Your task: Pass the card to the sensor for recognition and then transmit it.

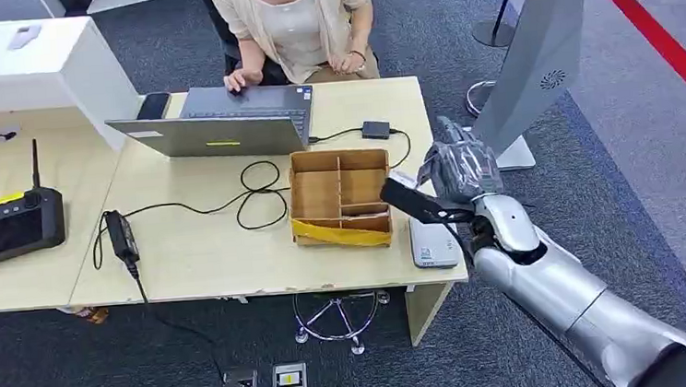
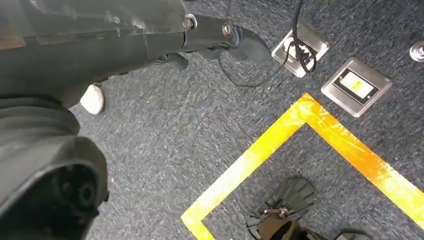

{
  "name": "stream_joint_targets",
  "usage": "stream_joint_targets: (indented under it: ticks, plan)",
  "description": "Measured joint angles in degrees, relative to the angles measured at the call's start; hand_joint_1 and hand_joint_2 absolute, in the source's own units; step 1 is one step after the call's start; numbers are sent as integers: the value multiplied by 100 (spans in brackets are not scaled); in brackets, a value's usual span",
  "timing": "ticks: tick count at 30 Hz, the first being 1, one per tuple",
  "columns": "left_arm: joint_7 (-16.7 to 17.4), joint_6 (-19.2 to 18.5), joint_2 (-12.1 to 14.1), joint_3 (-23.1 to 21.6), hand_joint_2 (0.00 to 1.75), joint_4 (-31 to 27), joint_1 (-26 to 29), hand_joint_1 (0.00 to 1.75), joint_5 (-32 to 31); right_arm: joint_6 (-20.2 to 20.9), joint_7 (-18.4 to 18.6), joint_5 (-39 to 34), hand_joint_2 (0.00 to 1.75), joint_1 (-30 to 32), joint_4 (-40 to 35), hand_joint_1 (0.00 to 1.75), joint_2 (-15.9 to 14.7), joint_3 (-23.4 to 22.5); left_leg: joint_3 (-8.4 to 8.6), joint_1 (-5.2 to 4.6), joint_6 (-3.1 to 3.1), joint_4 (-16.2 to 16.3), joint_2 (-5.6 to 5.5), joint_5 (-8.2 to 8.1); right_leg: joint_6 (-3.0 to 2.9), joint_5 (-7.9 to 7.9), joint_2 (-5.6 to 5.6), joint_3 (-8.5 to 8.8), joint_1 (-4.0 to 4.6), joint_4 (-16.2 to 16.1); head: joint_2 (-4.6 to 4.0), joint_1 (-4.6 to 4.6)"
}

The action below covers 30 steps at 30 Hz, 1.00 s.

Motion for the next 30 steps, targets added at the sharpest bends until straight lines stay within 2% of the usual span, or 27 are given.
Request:
stream_joint_targets:
  ticks: [4, 18, 30]
  plan:
    - [-13, -37, 20, 2, 0, -17, 5, 0, -2, -20, 9, -88, 175, 80, 2, 175, -15, -37, 0, 0, 0, 0, 0, 0, 0, 0, 0, 0, 0, 0, 0, 0]
    - [-140, -44, 90, 98, 0, -28, 72, 0, 44, -127, -426, -433, 175, 176, 516, 175, 57, -22, -3, 0, 0, -1, -1, 0, 0, 0, -1, 0, 0, 0, 0, 2]
    - [-140, -7, 107, 140, 0, -50, 73, 0, 0, -225, -459, -623, 175, 186, 950, 175, 183, 109, -3, 0, 0, -1, -1, 0, 0, 0, -1, 0, 1, 0, 0, 0]
